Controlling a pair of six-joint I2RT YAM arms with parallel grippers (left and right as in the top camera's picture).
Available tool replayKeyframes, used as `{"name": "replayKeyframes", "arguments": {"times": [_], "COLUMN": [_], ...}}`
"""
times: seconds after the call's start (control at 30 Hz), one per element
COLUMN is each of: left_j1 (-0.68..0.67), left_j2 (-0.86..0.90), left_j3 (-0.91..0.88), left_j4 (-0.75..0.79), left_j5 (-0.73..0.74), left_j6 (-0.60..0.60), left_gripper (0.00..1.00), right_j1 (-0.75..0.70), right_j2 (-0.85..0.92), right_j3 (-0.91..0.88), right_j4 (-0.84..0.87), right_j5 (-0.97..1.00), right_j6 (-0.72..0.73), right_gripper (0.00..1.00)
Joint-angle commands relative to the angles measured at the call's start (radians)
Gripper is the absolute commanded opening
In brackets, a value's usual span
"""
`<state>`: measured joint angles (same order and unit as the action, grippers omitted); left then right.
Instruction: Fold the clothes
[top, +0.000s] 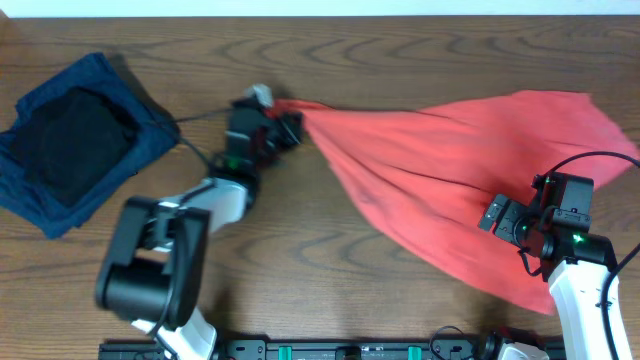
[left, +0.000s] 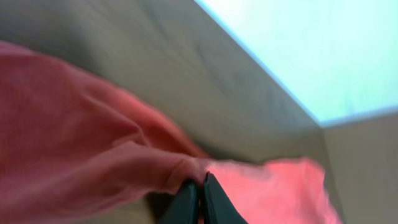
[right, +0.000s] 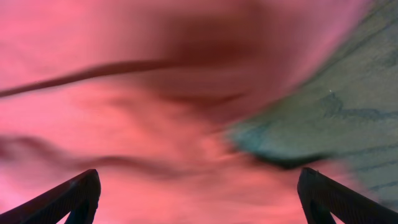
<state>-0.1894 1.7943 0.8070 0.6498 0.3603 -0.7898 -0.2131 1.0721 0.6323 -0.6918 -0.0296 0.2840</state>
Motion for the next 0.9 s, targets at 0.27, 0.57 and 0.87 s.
{"name": "replayKeyframes", "arguments": {"times": [0.27,0.57,0.87], "left_j1": [0.115,-0.157,-0.423], "left_j2": [-0.089,-0.086,-0.053], "left_j3": [0.063,0.019,0.006], "left_j4": [-0.461,-0.981,-0.79], "left_j5": [0.471,0.308,-0.034], "left_j6": [0.016,0.168,0.085], "left_gripper": [0.98,0.98,0.94], "right_j1": [-0.01,-0.01,-0.01], "right_j2": [-0.007,-0.006,-0.006], "right_j3": [0.003,0.003,0.003], "right_j4": [-0.002,0.003,-0.001], "right_j5": [0.007,0.008,0.007], "right_j6": [-0.012,-0.012,-0.011], "right_gripper": [0.99,0.99,0.99]}}
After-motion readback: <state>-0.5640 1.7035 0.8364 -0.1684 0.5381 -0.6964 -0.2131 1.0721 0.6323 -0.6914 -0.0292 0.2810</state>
